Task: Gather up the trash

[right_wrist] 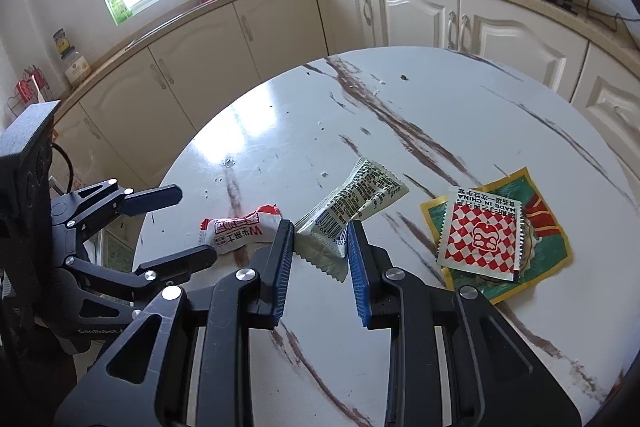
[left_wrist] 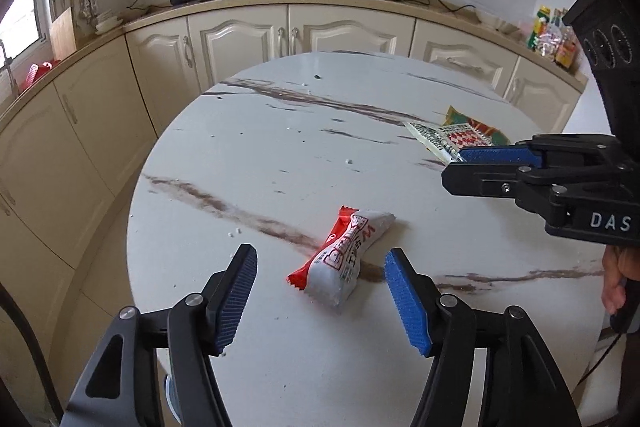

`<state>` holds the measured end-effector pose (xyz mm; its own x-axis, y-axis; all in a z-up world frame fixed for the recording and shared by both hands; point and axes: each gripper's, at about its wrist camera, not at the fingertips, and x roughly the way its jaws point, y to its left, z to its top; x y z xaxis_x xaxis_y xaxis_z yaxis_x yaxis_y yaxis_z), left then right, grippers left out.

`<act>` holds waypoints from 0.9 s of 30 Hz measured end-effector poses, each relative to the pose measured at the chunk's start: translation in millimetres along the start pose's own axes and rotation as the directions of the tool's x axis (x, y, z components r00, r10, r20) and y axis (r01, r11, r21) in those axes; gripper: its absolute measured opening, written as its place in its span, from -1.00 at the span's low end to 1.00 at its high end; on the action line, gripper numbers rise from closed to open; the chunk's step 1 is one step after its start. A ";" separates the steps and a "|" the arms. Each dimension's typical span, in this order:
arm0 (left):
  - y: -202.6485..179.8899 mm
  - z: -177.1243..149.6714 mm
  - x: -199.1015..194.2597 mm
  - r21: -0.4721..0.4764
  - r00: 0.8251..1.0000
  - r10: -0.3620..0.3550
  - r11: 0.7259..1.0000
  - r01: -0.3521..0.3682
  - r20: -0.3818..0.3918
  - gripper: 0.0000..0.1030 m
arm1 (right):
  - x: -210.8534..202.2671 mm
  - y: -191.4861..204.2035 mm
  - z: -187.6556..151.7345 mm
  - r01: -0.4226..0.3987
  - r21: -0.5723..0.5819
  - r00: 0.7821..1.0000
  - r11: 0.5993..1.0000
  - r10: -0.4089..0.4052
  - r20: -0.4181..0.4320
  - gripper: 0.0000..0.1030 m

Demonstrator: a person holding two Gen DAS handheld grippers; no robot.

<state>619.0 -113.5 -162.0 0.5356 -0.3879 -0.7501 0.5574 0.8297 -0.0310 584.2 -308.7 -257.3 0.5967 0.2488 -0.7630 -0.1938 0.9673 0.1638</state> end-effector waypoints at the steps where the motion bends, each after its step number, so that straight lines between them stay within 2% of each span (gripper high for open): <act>1: -2.9 1.0 4.1 0.008 1.000 -0.004 1.000 0.004 -0.008 -0.06 | 0.1 1.1 -0.6 -0.001 0.001 1.000 1.000 0.001 0.003 -0.49; 4: -13.2 1.1 13.7 0.032 0.999 -0.034 0.999 0.035 -0.039 -0.53 | 1.0 3.4 -1.6 0.000 0.000 1.000 1.000 0.000 0.003 -0.49; 7: -20.3 -2.4 13.9 0.033 0.997 -0.057 0.998 0.058 -0.044 -0.69 | 3.2 6.5 -2.4 -0.004 -0.003 1.000 1.000 0.004 -0.004 -0.49; 10: -20.5 -9.0 8.9 0.016 0.998 -0.050 0.999 0.050 -0.027 -0.78 | 5.2 11.7 -2.9 -0.009 -0.008 1.000 1.000 0.008 -0.010 -0.49; 13: -3.1 -12.1 -1.9 -0.059 0.999 -0.053 0.997 0.054 0.008 -0.81 | 5.6 17.6 -4.0 -0.016 -0.008 1.000 1.000 0.016 -0.008 -0.49; 19: 32.9 -31.5 -43.2 -0.125 0.998 -0.034 0.991 0.041 0.057 -0.81 | 2.7 49.5 -5.9 -0.051 -0.030 0.999 0.998 0.051 -0.003 -0.49; 21: 46.8 -45.8 -65.1 -0.153 0.997 -0.026 0.988 0.037 0.072 -0.81 | 3.5 68.2 -5.4 -0.071 -0.048 0.997 0.996 0.071 -0.001 -0.49; 27: 100.8 -113.1 -127.3 -0.274 0.992 0.082 0.960 -0.054 0.091 -0.81 | 16.7 147.9 -1.9 -0.170 -0.119 0.985 0.978 0.171 -0.003 -0.49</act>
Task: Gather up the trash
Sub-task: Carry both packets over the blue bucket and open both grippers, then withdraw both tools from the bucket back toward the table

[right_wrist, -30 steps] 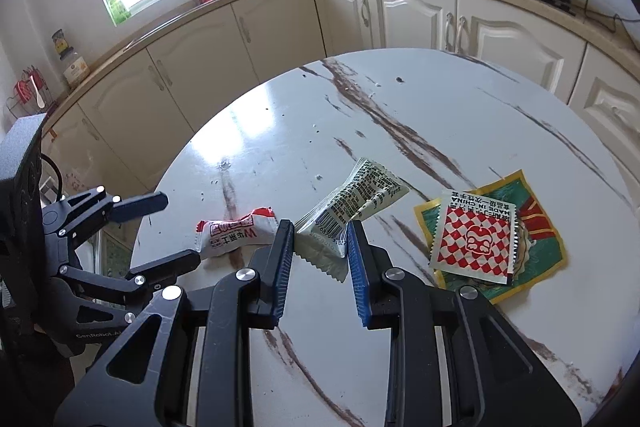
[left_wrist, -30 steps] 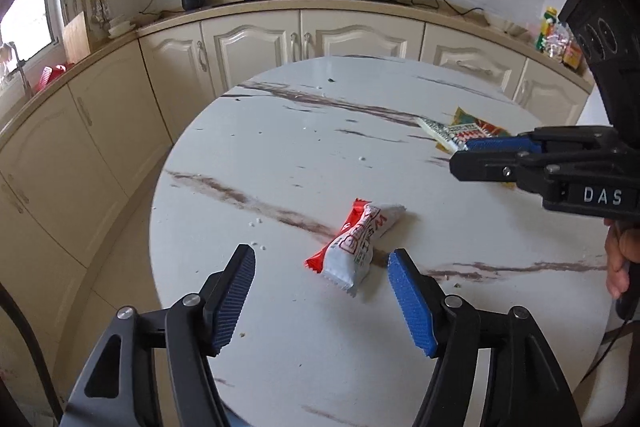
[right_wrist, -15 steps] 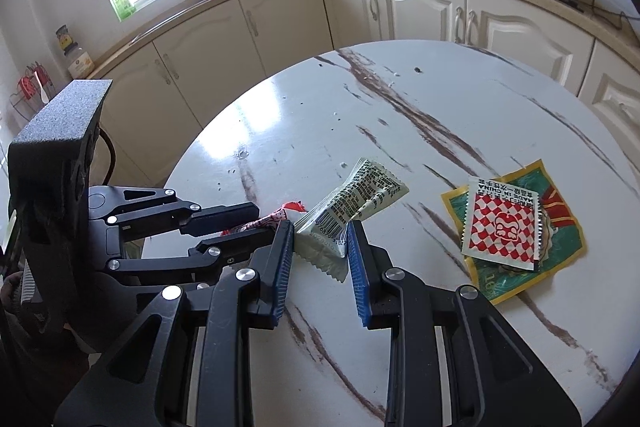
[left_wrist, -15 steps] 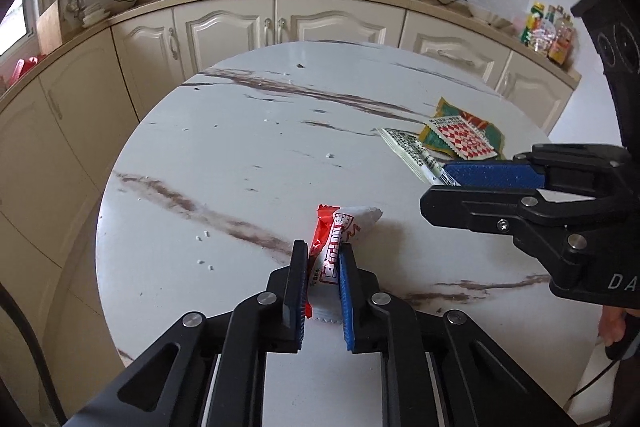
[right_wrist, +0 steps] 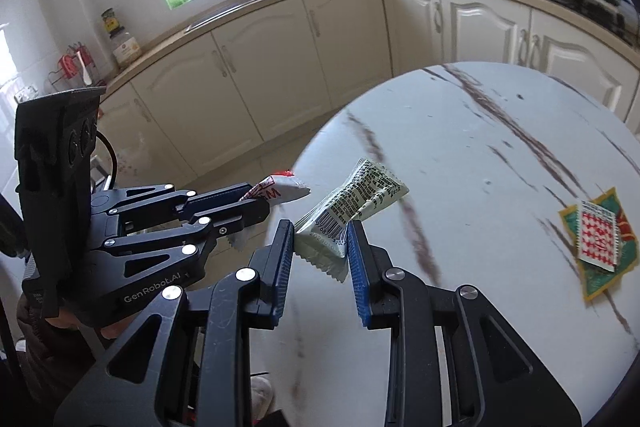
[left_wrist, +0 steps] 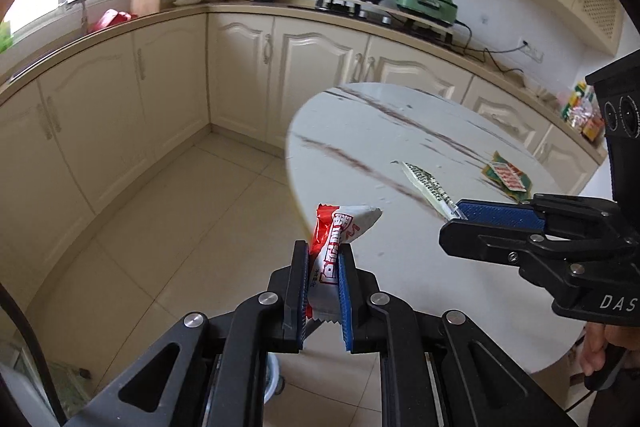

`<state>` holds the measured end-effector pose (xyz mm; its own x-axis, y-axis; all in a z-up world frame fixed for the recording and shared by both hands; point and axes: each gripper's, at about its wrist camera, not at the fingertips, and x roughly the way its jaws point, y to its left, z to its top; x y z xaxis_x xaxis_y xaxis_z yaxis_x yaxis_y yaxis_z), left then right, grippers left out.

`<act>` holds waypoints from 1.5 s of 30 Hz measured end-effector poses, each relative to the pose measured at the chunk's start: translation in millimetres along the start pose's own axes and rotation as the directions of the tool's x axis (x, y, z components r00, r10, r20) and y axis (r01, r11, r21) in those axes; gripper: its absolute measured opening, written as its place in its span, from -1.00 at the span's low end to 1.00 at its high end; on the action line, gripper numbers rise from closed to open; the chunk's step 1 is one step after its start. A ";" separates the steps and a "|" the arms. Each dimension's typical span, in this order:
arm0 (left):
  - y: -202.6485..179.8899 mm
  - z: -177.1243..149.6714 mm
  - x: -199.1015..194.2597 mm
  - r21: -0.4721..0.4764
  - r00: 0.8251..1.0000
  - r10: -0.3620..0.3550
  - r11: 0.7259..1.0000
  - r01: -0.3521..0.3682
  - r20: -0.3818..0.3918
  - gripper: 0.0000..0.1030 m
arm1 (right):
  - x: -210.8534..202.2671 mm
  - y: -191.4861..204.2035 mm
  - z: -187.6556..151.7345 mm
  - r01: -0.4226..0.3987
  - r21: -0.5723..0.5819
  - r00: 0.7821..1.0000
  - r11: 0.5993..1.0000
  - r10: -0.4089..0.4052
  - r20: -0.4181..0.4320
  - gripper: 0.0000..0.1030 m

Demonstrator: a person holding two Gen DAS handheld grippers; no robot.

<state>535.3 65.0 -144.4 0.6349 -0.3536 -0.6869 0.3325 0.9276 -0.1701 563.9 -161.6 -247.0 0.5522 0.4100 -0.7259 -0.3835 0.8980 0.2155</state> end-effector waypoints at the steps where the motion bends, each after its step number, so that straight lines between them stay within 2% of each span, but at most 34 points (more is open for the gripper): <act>1: 14.8 -7.2 -10.7 -0.016 1.000 0.018 1.000 -0.018 0.001 -0.81 | 6.7 14.0 1.9 -0.019 -0.014 1.000 1.000 0.019 -0.003 -0.49; 7: 86.0 -59.2 -48.3 -0.127 0.995 0.100 0.987 -0.103 -0.030 -0.81 | 69.2 95.5 5.1 -0.131 -0.083 0.990 0.988 0.125 -0.071 -0.49; 11: 121.0 -86.7 -47.5 -0.181 0.989 0.118 0.975 -0.132 -0.089 -0.81 | 123.2 126.3 -2.5 -0.164 -0.086 0.978 0.983 0.151 -0.145 -0.49; 18: 169.8 -117.3 -8.0 -0.249 0.973 0.087 0.958 -0.141 -0.214 -0.81 | 213.3 126.9 -23.6 -0.178 -0.004 0.948 0.984 0.170 -0.270 -0.44; 24: 187.5 -124.0 34.8 -0.274 0.957 0.040 0.954 -0.122 -0.286 -0.80 | 258.4 109.3 -39.4 -0.087 0.021 0.938 0.996 0.089 -0.335 -0.23; 27: 195.0 -125.0 51.4 -0.273 0.946 0.037 0.953 -0.130 -0.321 -0.74 | 265.6 100.9 -41.2 -0.053 0.026 0.939 0.998 0.059 -0.338 -0.11; 29: 196.9 -113.9 63.1 -0.287 0.940 0.034 0.948 -0.138 -0.340 -0.65 | 265.8 97.1 -40.8 -0.039 0.016 0.942 0.999 0.042 -0.332 -0.04; 30: 197.8 -112.8 67.0 -0.296 0.938 0.027 0.945 -0.136 -0.345 -0.47 | 266.1 95.2 -39.7 -0.040 0.018 0.941 0.999 0.043 -0.335 -0.04; 31: 199.8 -108.9 70.4 -0.300 0.937 0.026 0.944 -0.138 -0.347 -0.20 | 265.2 93.0 -39.2 -0.038 0.016 0.942 0.999 0.041 -0.334 -0.04; 33: 200.3 -103.6 70.2 -0.297 0.940 0.047 0.942 -0.154 -0.338 0.09 | 262.0 94.2 -36.4 -0.035 0.008 0.944 0.999 0.035 -0.327 -0.04; 36: 198.9 -106.2 57.4 -0.311 0.943 0.076 0.933 -0.182 -0.325 0.10 | 254.7 95.3 -34.2 -0.035 0.004 0.948 0.999 0.035 -0.316 -0.04; 40: 200.1 -103.7 13.1 -0.338 0.948 0.163 0.906 -0.253 -0.274 0.10 | 231.1 105.0 -27.7 -0.043 -0.026 0.960 0.999 0.034 -0.278 -0.04; 44: 189.9 -91.5 -45.8 -0.339 0.948 0.265 0.888 -0.311 -0.176 0.14 | 184.8 126.1 -16.4 -0.031 -0.084 0.981 0.996 0.014 -0.192 0.08; 45: 185.2 -87.5 -60.7 -0.339 0.948 0.281 0.886 -0.315 -0.147 0.21 | 171.6 129.8 -13.9 -0.036 -0.094 0.985 0.995 0.020 -0.170 0.08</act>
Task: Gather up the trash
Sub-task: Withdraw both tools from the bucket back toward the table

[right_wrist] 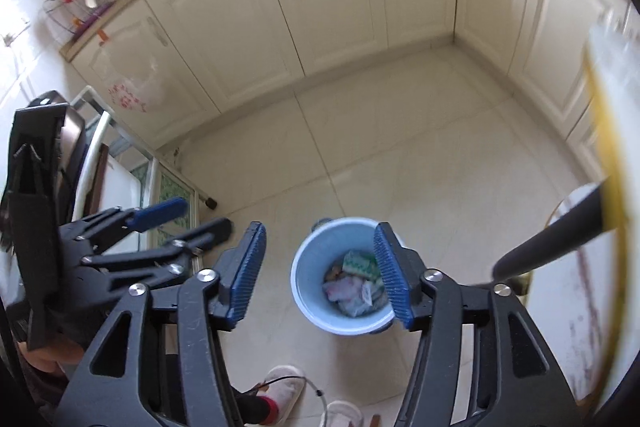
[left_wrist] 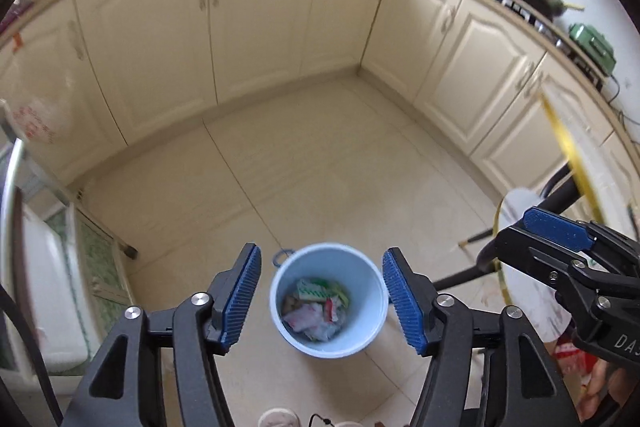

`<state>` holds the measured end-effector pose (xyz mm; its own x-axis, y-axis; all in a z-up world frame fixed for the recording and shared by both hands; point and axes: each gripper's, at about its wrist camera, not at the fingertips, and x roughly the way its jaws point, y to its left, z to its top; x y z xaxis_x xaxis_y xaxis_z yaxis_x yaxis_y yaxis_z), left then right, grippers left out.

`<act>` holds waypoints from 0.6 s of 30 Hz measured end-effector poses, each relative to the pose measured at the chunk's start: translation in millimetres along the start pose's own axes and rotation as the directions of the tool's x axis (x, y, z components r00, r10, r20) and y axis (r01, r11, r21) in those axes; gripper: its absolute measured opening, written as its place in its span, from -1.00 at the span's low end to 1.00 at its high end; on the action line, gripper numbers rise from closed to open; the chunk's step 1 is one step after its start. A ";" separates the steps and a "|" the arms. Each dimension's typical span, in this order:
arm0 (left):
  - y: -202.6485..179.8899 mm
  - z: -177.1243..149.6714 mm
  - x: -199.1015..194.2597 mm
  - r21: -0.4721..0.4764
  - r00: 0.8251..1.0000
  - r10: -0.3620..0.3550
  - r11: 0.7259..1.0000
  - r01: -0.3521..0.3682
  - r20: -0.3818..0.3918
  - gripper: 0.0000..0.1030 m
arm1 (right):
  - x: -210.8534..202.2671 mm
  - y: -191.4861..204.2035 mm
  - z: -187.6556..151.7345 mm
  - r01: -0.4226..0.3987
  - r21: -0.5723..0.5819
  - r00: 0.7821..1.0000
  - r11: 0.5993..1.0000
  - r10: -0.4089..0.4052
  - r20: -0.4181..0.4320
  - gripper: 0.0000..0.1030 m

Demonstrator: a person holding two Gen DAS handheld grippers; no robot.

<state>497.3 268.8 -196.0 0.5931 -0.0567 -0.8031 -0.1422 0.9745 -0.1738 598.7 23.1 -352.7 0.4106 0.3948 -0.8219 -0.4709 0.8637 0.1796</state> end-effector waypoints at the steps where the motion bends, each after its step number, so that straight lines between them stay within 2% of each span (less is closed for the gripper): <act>1: -3.3 1.0 -18.9 0.004 0.999 0.004 1.000 -0.004 0.040 0.26 | -16.7 5.5 0.8 0.000 -0.011 1.000 1.000 0.000 0.031 0.09; 5: -25.7 0.9 -83.1 0.028 0.984 -0.017 1.000 0.012 0.176 0.34 | -91.6 21.3 -1.7 0.031 -0.049 0.988 0.998 -0.023 0.154 0.30; 7: -39.8 0.0 -115.1 0.047 0.971 -0.028 0.999 0.018 0.237 0.54 | -132.2 28.2 -6.1 0.062 -0.063 0.976 0.996 -0.047 0.212 0.35; 9: -57.1 -5.8 -146.8 0.073 0.952 -0.035 0.997 0.013 0.305 0.64 | -173.1 34.4 -13.7 0.095 -0.069 0.957 0.993 -0.072 0.280 0.39; 11: -74.6 -13.6 -176.5 0.106 0.931 -0.044 0.994 0.006 0.363 0.73 | -215.8 37.4 -24.1 0.153 -0.071 0.934 0.986 -0.121 0.337 0.54; 14: -112.0 -29.6 -210.9 0.141 0.897 -0.042 0.990 -0.023 0.441 0.88 | -266.8 45.9 -36.0 0.206 -0.047 0.897 0.978 -0.169 0.408 0.59; 15: -116.7 -34.3 -224.3 0.151 0.884 -0.047 0.988 -0.027 0.466 0.93 | -289.0 45.8 -44.5 0.231 -0.032 0.879 0.972 -0.194 0.436 0.65; 17: -133.5 -45.6 -245.7 0.167 0.862 -0.060 0.986 -0.029 0.503 0.99 | -324.1 48.7 -59.1 0.275 -0.003 0.837 0.962 -0.237 0.493 0.92; 18: -141.2 -51.2 -254.8 0.173 0.854 -0.065 0.985 -0.030 0.517 0.99 | -344.6 49.1 -68.6 0.292 0.016 0.815 0.956 -0.258 0.520 0.94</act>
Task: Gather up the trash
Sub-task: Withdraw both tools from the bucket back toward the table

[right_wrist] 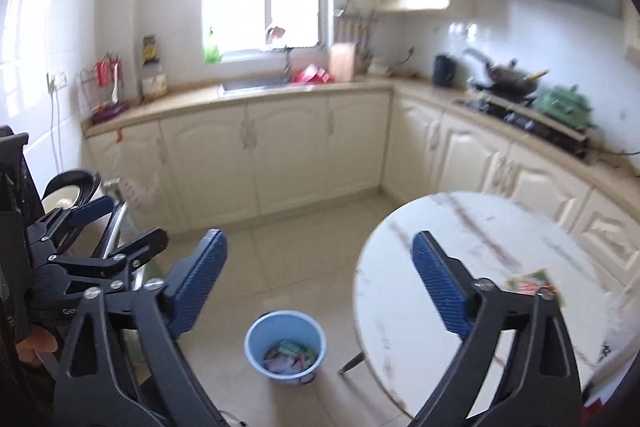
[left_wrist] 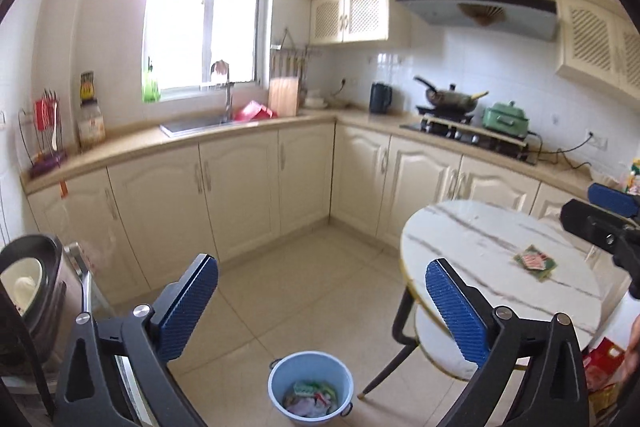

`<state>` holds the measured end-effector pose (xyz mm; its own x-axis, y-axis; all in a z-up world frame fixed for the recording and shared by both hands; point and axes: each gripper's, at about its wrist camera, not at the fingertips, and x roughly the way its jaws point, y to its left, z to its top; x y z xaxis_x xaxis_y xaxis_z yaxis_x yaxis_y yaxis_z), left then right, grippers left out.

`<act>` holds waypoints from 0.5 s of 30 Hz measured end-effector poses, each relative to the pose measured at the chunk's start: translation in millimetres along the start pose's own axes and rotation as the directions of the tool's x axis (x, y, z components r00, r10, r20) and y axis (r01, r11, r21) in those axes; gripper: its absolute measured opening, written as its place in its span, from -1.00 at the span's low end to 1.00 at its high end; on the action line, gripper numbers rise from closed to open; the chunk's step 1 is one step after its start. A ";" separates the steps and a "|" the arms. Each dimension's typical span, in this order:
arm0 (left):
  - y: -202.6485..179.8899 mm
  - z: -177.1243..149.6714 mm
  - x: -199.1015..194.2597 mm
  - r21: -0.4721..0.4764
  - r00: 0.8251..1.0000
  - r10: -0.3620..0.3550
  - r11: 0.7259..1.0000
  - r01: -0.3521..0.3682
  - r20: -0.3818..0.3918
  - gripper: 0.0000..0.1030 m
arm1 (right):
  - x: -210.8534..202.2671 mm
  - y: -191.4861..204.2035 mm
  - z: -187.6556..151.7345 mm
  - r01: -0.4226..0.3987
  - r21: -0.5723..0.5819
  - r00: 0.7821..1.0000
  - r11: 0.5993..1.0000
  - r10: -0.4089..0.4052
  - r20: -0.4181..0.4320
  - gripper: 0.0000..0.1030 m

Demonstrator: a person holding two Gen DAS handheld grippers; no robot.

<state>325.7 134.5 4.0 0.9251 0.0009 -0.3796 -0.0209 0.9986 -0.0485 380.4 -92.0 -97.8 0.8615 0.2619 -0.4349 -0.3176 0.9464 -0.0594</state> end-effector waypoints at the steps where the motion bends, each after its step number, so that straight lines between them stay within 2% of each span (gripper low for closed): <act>1: -11.6 1.3 -8.2 0.007 1.000 0.004 1.000 -0.004 0.015 0.99 | -16.7 -5.6 1.9 0.014 0.011 1.000 1.000 -0.015 0.023 0.95; 5: -55.3 0.6 -39.5 0.023 0.997 0.017 1.000 -0.019 0.080 0.99 | -77.4 -24.0 5.3 0.096 0.048 0.991 0.994 -0.100 0.091 1.00; 10: -101.0 -13.9 -76.3 0.026 0.988 -0.015 1.000 0.011 0.153 0.99 | -147.1 -51.2 1.8 0.174 0.095 0.969 0.980 -0.188 0.162 1.00; 13: -118.1 -38.0 -107.8 0.039 0.978 -0.031 0.999 0.023 0.205 0.99 | -176.7 -60.5 -2.4 0.204 0.122 0.953 0.971 -0.226 0.202 1.00; 15: -109.0 -77.3 -148.4 0.045 0.971 -0.032 0.999 0.022 0.236 0.99 | -192.3 -65.4 -3.6 0.217 0.135 0.944 0.967 -0.243 0.224 1.00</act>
<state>161.4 21.4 -5.8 0.9887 -0.0187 -0.1490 0.0166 0.9997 -0.0151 234.1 -205.0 -13.5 0.9791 0.0593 -0.1944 -0.0664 0.9973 -0.0305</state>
